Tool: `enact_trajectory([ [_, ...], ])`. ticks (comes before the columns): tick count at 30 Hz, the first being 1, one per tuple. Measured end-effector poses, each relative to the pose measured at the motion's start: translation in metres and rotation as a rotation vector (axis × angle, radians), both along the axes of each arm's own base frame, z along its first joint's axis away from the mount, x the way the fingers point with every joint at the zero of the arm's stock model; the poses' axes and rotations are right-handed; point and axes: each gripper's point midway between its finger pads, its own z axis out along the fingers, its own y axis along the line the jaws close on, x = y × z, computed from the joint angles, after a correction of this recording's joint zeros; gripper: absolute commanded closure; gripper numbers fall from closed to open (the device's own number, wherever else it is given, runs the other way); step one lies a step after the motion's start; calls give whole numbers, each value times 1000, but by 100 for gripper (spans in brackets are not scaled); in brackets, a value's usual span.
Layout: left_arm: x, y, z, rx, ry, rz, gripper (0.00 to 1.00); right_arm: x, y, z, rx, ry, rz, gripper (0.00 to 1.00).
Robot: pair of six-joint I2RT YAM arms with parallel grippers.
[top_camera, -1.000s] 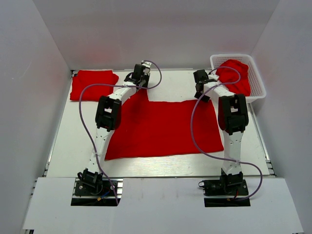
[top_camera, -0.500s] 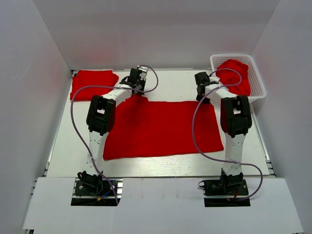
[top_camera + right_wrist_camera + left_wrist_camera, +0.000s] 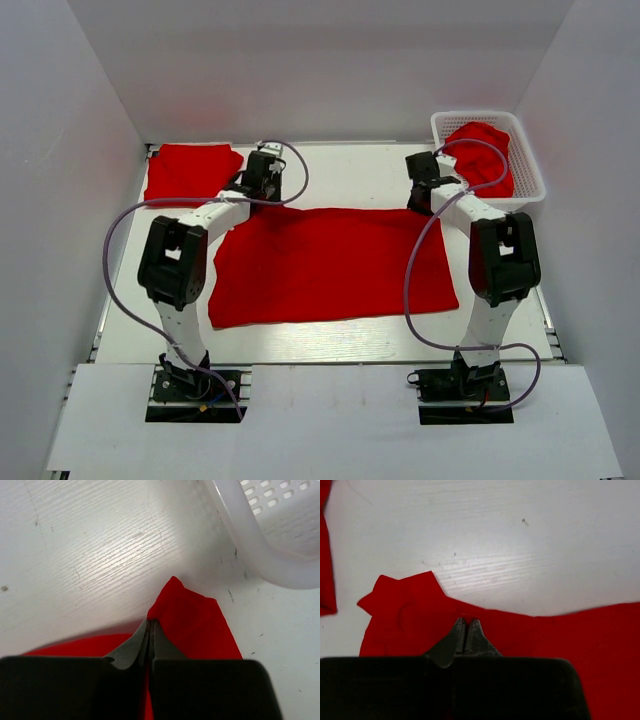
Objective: Fold and stack the t-shirts
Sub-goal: Grap the side of the flattened tshirt furthest away from the robot with both arms, then fold the other side of the tshirt into a rectangle
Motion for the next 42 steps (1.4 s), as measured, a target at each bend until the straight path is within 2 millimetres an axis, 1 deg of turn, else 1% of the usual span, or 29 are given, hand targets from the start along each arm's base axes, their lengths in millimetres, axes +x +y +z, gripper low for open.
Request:
enact_trajectory([
  [3,-18,6,2,-25,15,30,100,-4,2,2,-4,-5,17,100],
  [8,-48,14,5,-58,48,65,100,-12,0,-3,-15,15,32,100],
  [10,-59,15,7,-65,59,70,100,-15,-1,-2,-18,16,37,100],
  [13,-74,14,15,-72,69,72,100,-16,-1,5,-22,6,45,100],
  [16,-82,15,24,-63,67,82,100,-15,-2,13,-21,-11,48,100],
  [18,-89,18,27,-43,78,97,100,-15,-2,17,-20,-21,50,100],
  [22,-103,26,23,12,129,130,100,-17,-2,22,-20,-24,54,100],
  [24,-114,32,18,48,169,149,100,-19,-2,23,-21,-20,55,100],
  [27,-128,38,14,86,218,168,100,-24,-4,21,-26,-7,59,100],
  [29,-138,41,14,111,245,173,100,-27,-4,20,-30,6,62,100],
  [32,-144,40,23,132,255,174,100,-30,-5,19,-34,17,66,100],
  [38,-142,32,59,147,229,166,100,-35,-7,15,-38,33,69,100],
  [40,-146,32,65,161,237,162,100,-40,-8,16,-39,41,69,100],
  [42,-153,34,67,185,258,162,100,-43,-9,19,-40,42,69,100],
])
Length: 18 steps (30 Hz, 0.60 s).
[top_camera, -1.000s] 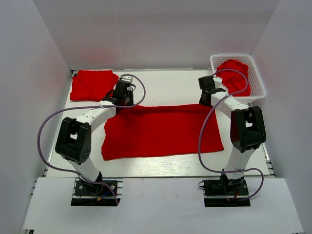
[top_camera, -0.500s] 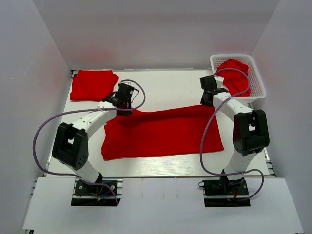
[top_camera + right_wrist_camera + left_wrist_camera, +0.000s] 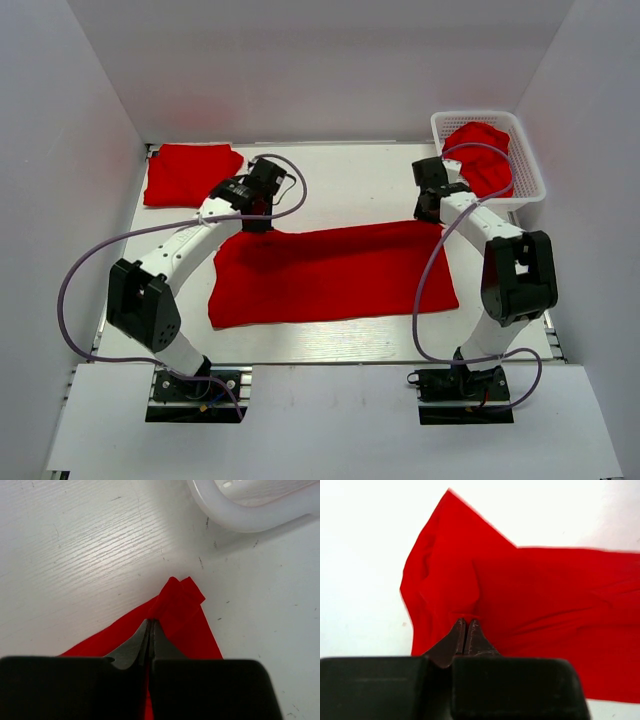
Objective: Fold and stack the t-shirts
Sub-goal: Fold the other side of the tshirt into a rectangle
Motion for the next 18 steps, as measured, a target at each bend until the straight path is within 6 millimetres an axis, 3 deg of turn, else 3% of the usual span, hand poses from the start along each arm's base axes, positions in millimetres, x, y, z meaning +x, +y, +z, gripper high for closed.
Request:
enact_trajectory([
  [8,-34,9,-25,66,130,8,100,-14,-3,21,12,-26,-3,100],
  [18,-57,-7,-48,14,222,-20,100,-33,-8,10,-5,37,-7,100],
])
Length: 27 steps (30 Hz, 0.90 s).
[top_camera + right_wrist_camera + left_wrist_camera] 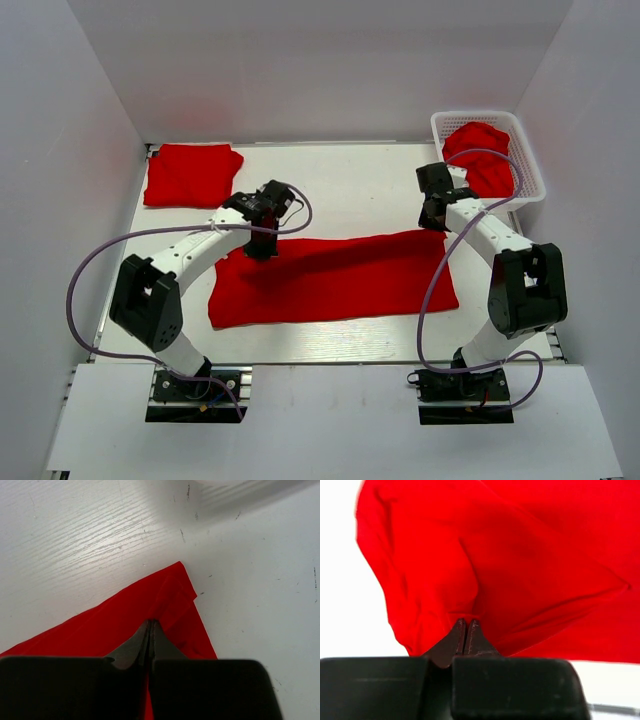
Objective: Fold and stack the t-shirts
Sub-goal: Fold the other side of the tshirt into a rectangle
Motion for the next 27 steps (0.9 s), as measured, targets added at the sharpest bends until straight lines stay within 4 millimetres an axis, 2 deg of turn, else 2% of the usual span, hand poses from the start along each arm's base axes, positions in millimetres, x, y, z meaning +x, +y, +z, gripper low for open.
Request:
enact_trajectory([
  [5,-22,-7,-10,-30,87,-10,100,0,0,0,-2,1,1,100],
  [13,-46,-22,-11,-70,166,-39,100,0,0,-2,-4,7,3,100],
  [20,-51,-32,16,-78,173,-55,100,-1,0,-3,-6,11,4,100],
  [23,-58,-31,12,-55,205,-55,100,-1,0,-4,-3,13,6,100],
  [27,-64,-31,-4,-24,248,-61,99,-2,0,-6,-2,21,7,100],
])
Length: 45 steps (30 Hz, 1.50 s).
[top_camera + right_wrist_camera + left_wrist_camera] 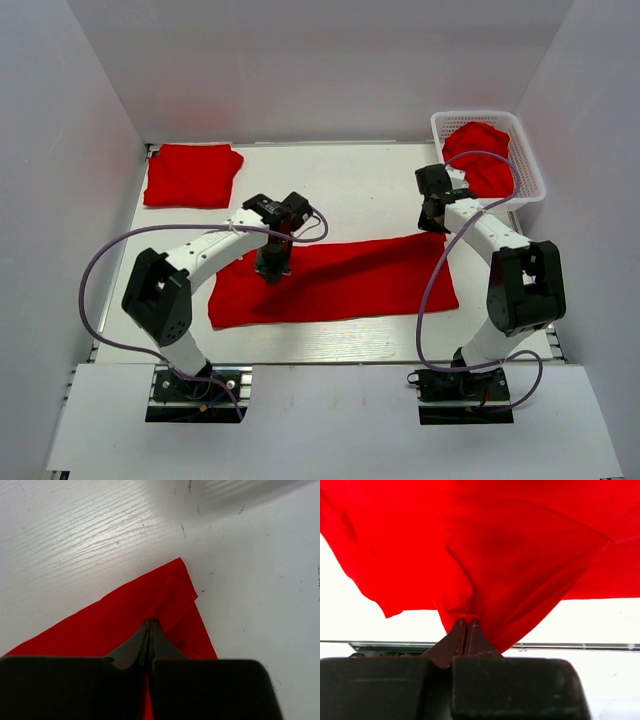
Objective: Fold and stack the t-shirts
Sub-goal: Fold the other side of the tshirt into a rectangle, then rotate the tshirt 90 degrees
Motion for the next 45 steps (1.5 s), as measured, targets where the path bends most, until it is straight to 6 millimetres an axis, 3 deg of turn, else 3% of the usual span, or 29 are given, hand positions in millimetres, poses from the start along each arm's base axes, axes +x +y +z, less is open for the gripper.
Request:
enact_trajectory([
  [1,-2,0,-4,7,15,-1,92,0,0,-1,-1,4,0,100],
  [2,-3,-1,-9,12,28,-3,64,0,0,-2,-2,6,0,100],
  [4,-7,-3,-16,16,55,-17,33,-1,0,-5,-3,13,0,100],
  [5,-8,-5,-19,12,66,-23,12,-1,0,-5,-4,14,0,100],
  [7,-13,-10,-21,-10,88,-44,0,-1,0,-5,-4,14,0,100],
  [14,-9,-32,-12,-132,61,-119,0,-1,-1,-6,-9,17,-4,100],
  [22,15,-29,-11,-113,-36,-87,0,-1,-2,-7,-13,17,-8,100],
  [28,41,-14,-21,-69,-89,16,0,-13,-6,-21,-21,54,-18,100],
  [35,63,20,-41,-50,-122,150,0,-24,-12,-33,-39,78,-48,100],
  [39,69,33,-54,-71,-126,203,0,-27,-14,-39,-41,80,-68,81],
  [40,72,34,-56,-79,-131,212,0,-28,-15,-41,-43,78,-70,71],
  [42,81,33,-56,-103,-152,229,0,-31,-16,-45,-47,85,-78,61],
  [43,86,33,-57,-117,-162,239,0,-32,-17,-46,-50,87,-83,44],
  [45,93,34,-58,-137,-177,257,0,-32,-20,-45,-61,82,-101,31],
])
